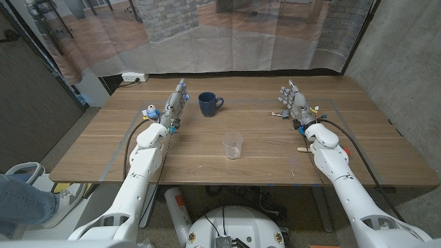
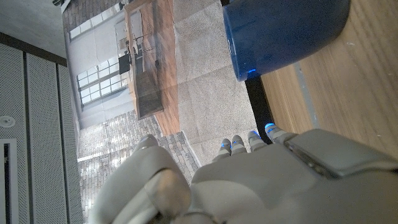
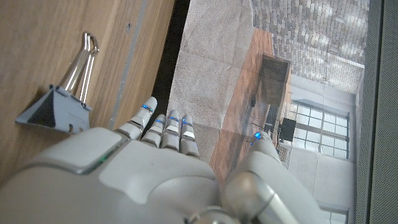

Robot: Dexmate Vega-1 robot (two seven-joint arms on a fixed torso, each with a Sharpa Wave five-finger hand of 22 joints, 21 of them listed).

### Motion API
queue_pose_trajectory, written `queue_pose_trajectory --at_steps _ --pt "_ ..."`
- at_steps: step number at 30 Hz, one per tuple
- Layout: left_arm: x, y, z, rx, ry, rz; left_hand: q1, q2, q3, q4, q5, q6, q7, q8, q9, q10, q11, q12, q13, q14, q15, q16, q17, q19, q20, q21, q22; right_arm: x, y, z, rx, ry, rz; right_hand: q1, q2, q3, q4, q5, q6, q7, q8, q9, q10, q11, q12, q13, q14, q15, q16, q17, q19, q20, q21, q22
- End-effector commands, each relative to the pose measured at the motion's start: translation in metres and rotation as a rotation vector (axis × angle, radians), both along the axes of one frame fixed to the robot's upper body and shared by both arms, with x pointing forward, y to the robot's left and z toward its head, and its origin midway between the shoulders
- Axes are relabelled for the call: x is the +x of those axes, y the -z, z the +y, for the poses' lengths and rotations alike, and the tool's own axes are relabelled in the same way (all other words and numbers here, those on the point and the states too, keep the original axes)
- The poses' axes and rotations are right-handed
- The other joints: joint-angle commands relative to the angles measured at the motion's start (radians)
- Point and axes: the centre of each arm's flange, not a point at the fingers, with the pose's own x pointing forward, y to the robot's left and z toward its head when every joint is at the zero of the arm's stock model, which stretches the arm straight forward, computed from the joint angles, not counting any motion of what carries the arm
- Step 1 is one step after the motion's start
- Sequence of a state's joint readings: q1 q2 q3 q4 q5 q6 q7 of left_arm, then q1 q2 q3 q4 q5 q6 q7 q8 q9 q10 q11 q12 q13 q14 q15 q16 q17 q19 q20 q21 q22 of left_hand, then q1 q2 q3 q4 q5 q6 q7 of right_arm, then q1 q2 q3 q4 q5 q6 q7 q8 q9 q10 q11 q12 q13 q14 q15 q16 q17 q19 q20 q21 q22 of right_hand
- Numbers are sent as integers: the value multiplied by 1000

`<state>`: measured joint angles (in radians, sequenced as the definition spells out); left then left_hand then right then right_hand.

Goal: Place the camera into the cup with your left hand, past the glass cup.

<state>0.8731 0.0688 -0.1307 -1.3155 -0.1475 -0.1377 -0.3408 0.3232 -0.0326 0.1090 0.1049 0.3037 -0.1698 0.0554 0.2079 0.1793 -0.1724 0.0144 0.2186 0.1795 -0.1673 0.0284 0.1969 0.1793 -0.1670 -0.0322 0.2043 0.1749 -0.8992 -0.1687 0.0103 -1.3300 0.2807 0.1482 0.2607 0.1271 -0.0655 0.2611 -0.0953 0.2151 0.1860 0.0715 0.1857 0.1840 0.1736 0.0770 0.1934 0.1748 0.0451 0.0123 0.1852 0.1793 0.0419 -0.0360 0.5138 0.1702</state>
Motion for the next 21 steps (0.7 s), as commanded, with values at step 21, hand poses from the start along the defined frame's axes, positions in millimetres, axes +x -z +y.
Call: queue_pose_trajectory --at_steps 21 --pt "-38 8 11 45 -77 21 21 7 -4 -6 14 -63 7 9 6 -40 0 3 4 -46 5 1 2 -71 -21 3 5 -3 9 -8 -24 16 12 8 -1 0 -1 17 -5 -4 3 2 -1 -3 6 6 6 4 4 4 5 -39 -15 3"
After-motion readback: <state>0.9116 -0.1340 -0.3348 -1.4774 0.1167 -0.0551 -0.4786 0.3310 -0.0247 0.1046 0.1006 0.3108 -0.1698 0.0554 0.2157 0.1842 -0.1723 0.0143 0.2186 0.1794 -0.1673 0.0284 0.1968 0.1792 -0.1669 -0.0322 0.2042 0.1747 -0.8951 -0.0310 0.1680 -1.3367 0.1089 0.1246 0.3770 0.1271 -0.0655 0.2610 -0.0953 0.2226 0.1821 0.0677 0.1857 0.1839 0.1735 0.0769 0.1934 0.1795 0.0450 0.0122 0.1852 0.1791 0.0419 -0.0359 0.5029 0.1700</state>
